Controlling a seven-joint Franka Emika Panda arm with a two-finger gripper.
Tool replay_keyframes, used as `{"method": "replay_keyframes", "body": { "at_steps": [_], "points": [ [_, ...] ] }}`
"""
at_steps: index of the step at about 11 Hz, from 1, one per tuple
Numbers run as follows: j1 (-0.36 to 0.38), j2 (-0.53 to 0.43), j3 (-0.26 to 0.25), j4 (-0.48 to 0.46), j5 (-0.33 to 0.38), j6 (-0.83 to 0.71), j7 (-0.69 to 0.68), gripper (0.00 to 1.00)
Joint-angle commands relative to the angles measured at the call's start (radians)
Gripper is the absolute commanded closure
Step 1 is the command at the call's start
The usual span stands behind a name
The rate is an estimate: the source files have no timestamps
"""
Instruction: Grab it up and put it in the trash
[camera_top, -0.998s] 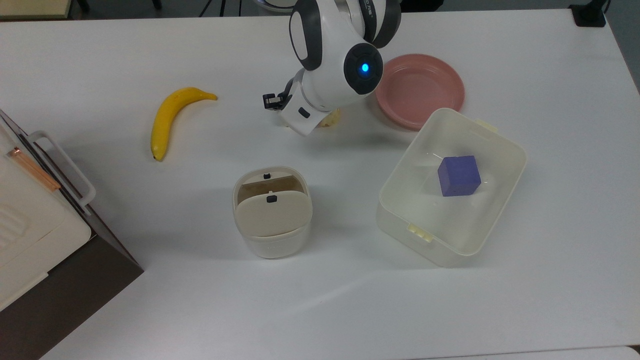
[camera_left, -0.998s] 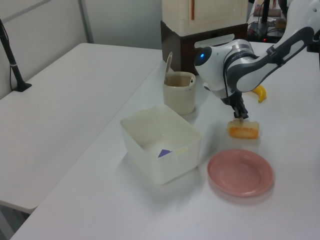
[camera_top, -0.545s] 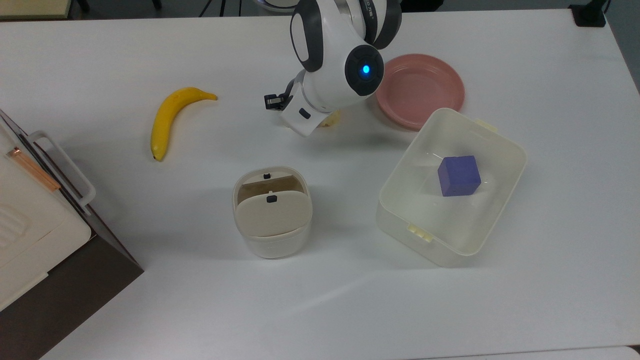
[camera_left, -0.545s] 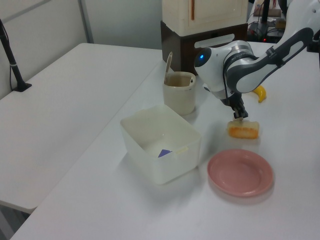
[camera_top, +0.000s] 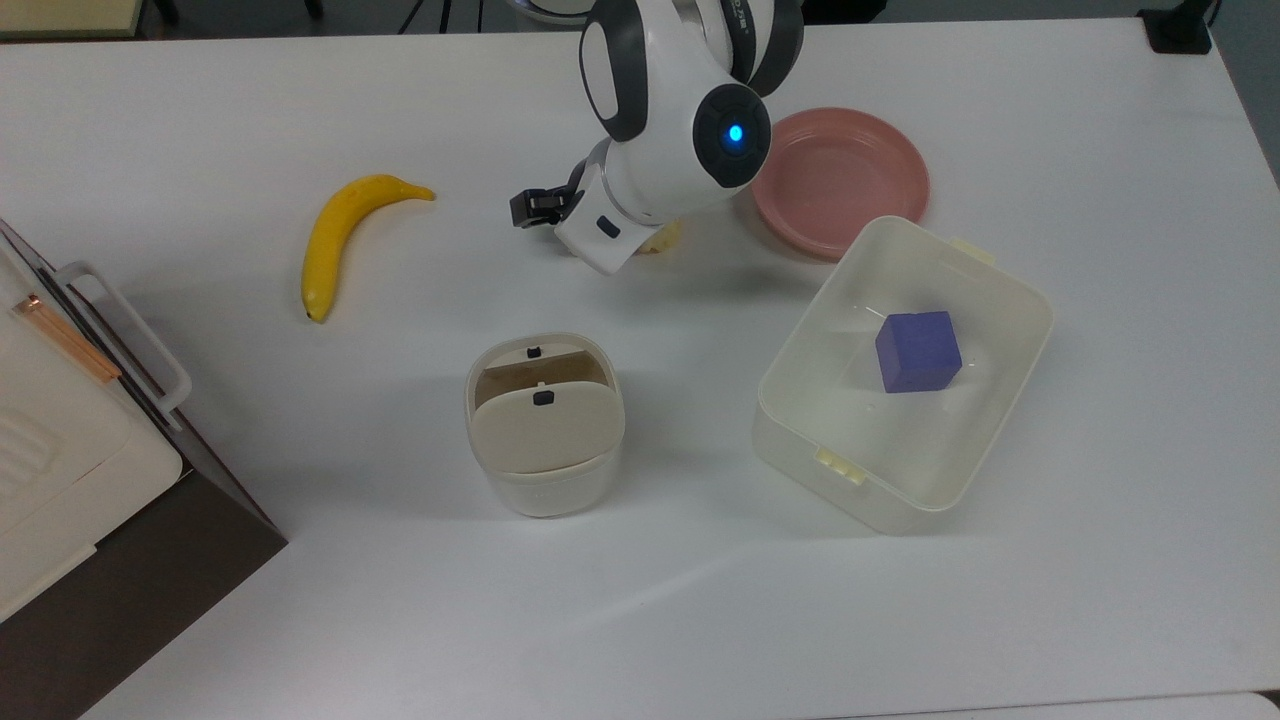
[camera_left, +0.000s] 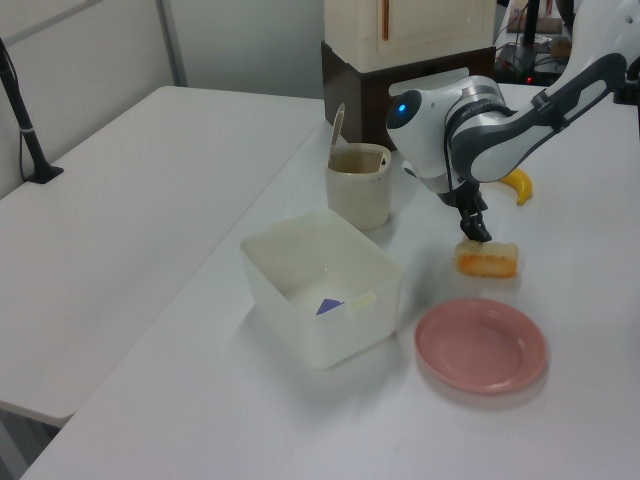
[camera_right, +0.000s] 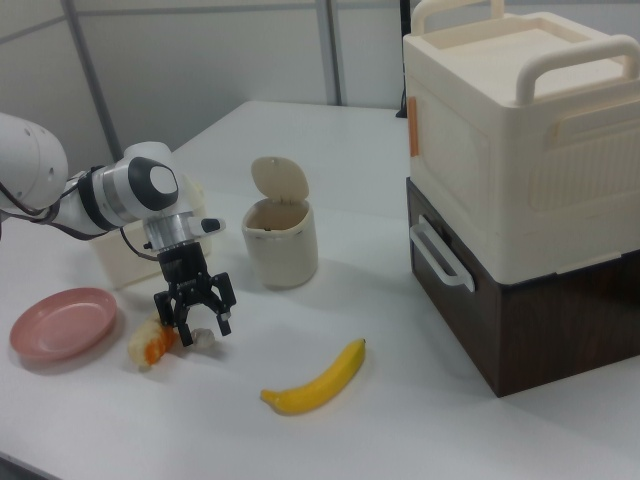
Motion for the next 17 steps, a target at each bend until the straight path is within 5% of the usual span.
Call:
{"method": "replay_keyframes", "body": {
  "at_steps": [1,5,9,17],
  "points": [
    [0.005,0.029,0.018,-0.008,-0.055,0.013,0.021,0.0],
    [-0.01,0.066,0.048,-0.005,-0.105,0.014,0.009,0.06],
    [-0.016,0.066,0.065,-0.005,-0.104,0.014,0.021,1.0],
    [-0.066,0.06,0.109,0.05,-0.095,0.014,0.015,1.0]
  ]
}}
